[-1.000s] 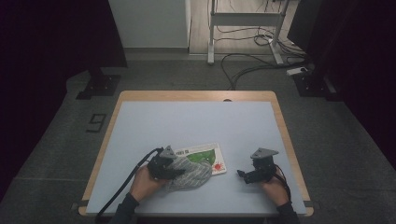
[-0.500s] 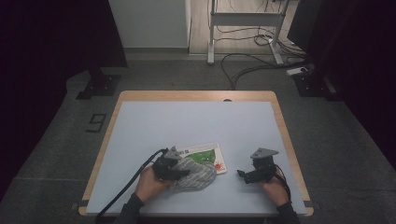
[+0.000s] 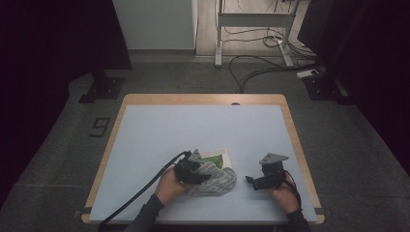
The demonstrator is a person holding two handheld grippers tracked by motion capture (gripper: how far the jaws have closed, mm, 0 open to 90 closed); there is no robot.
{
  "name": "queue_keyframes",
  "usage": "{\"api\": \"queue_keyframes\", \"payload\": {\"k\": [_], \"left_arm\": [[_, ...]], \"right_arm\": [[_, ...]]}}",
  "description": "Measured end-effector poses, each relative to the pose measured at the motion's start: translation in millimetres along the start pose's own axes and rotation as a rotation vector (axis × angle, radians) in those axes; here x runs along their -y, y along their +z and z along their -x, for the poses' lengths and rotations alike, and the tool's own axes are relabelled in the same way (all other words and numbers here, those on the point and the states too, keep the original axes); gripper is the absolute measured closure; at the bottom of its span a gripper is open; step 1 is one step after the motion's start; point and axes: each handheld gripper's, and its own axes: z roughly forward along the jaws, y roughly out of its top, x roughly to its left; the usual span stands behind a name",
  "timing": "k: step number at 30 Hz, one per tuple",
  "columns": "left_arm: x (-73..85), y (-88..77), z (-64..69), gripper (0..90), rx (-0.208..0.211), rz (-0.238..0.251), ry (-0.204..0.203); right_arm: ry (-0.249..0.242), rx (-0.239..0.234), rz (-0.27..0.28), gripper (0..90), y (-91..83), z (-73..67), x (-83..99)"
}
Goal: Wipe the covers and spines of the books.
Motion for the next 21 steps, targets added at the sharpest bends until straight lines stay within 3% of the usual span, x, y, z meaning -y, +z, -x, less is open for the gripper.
{"api": "queue_keyframes", "payload": {"k": [21], "left_arm": [[-56.3,47.6,15.7,61.8,0.031,-0.027,0.071]], "right_arm": [[0.000,0.000,0.000,0.0,0.0,0.1,0.0]]}}
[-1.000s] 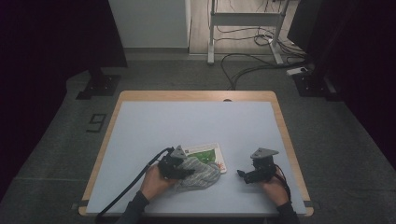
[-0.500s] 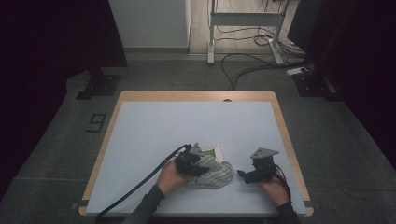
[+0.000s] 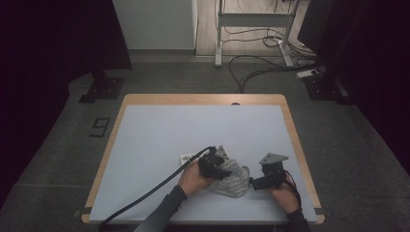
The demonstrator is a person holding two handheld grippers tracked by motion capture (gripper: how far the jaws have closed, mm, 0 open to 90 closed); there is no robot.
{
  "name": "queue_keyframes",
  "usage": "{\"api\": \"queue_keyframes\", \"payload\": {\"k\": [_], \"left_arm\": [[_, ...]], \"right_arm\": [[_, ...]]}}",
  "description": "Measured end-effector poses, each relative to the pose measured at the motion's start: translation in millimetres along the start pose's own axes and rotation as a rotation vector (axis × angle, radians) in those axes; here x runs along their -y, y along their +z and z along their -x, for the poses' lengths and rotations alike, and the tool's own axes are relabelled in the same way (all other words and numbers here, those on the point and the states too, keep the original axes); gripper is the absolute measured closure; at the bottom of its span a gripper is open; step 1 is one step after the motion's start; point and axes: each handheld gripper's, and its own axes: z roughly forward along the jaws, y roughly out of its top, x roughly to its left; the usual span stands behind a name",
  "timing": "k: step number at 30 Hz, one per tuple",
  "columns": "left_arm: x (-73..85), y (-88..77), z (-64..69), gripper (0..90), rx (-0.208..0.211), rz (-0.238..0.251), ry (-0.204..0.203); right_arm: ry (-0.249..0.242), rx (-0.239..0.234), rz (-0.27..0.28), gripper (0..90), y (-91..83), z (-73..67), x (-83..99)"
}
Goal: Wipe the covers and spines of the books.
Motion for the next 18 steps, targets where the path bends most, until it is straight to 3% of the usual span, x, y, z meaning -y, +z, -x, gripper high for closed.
{"api": "queue_keyframes", "payload": {"k": [8,18], "left_arm": [[-12.4,12.6,0.4,61.7,0.018,0.007,-0.005],[-11.4,-0.2,-3.3,62.2,0.017,0.019,-0.017]], "right_arm": [[0.002,0.000,0.000,0.0,0.0,-0.1,0.0],[-0.001,0.000,0.002,0.0,-0.2,-0.2,0.1]]}}
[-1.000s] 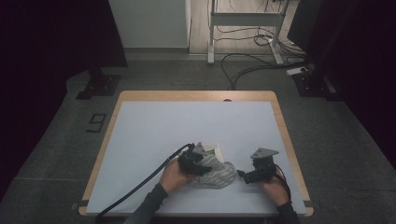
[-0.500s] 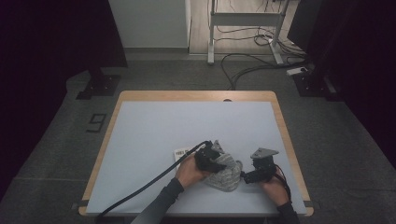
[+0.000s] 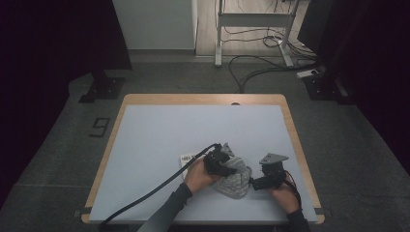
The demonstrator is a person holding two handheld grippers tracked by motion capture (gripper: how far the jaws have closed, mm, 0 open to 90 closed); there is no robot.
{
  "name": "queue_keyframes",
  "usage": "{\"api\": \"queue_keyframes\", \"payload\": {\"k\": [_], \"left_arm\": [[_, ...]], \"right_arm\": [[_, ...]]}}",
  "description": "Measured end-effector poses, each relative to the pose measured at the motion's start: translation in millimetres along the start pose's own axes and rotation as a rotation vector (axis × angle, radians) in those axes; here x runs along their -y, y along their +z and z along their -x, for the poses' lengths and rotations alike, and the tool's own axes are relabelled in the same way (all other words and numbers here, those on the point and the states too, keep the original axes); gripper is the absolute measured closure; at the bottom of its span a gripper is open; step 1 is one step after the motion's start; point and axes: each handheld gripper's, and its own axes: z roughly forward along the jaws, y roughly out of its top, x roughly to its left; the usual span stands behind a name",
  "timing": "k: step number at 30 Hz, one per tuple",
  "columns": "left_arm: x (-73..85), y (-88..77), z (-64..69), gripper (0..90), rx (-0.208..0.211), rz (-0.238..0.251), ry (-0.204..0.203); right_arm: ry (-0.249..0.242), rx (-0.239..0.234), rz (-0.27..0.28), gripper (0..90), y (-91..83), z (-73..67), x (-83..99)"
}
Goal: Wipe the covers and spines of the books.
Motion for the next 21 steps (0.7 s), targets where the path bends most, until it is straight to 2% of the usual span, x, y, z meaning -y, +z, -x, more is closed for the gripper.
{"api": "queue_keyframes", "payload": {"k": [12,21], "left_arm": [[-5.4,-46.8,-6.3,62.1,-0.057,0.059,-0.014],[2.3,-79.4,-22.2,62.0,-0.101,0.080,-0.054]], "right_arm": [[-0.005,0.000,0.000,0.0,-0.1,0.0,0.1],[-0.005,-0.001,-0.001,0.0,-0.3,-0.1,0.1]]}}
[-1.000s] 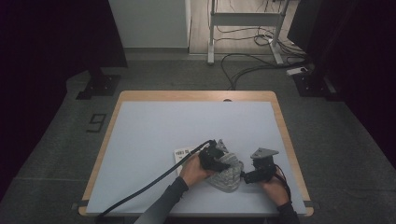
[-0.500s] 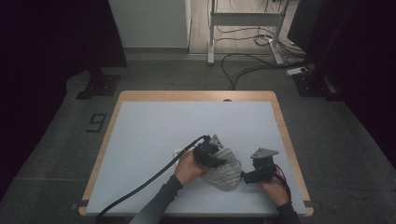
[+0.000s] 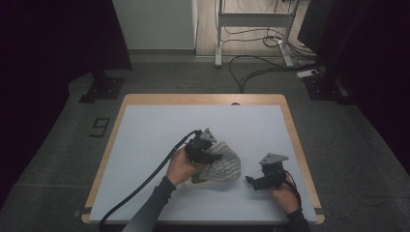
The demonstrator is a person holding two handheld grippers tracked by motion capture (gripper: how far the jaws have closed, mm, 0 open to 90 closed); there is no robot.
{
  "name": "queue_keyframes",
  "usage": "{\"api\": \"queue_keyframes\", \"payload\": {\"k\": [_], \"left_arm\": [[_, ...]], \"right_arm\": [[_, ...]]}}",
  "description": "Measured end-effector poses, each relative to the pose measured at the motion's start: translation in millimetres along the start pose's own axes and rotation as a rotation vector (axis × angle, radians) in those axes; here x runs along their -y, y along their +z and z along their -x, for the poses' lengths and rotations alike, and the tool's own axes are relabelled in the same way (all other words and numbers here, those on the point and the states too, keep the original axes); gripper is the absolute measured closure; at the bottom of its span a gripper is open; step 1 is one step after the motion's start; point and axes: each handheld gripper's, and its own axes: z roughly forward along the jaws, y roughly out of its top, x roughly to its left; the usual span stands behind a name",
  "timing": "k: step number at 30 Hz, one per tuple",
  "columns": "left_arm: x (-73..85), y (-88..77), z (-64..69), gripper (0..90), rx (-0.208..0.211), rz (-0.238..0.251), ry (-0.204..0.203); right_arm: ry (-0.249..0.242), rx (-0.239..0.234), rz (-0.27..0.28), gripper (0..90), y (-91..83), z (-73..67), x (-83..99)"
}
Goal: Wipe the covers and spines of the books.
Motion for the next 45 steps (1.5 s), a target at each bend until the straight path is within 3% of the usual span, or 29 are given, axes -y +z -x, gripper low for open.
{"api": "queue_keyframes", "payload": {"k": [9,20,45], "left_arm": [[12.4,-34.2,-21.2,61.6,-0.069,0.023,-0.047],[38.1,-71.6,-48.9,61.2,-0.161,0.033,-0.122],[132.0,-131.4,-112.5,60.2,-0.300,0.072,-0.360]], "right_arm": [[0.000,0.000,0.000,0.1,0.0,-0.1,0.0],[-0.002,0.000,0.002,0.1,0.1,0.0,0.1],[-0.001,0.000,0.001,0.1,0.0,0.0,0.1]]}}
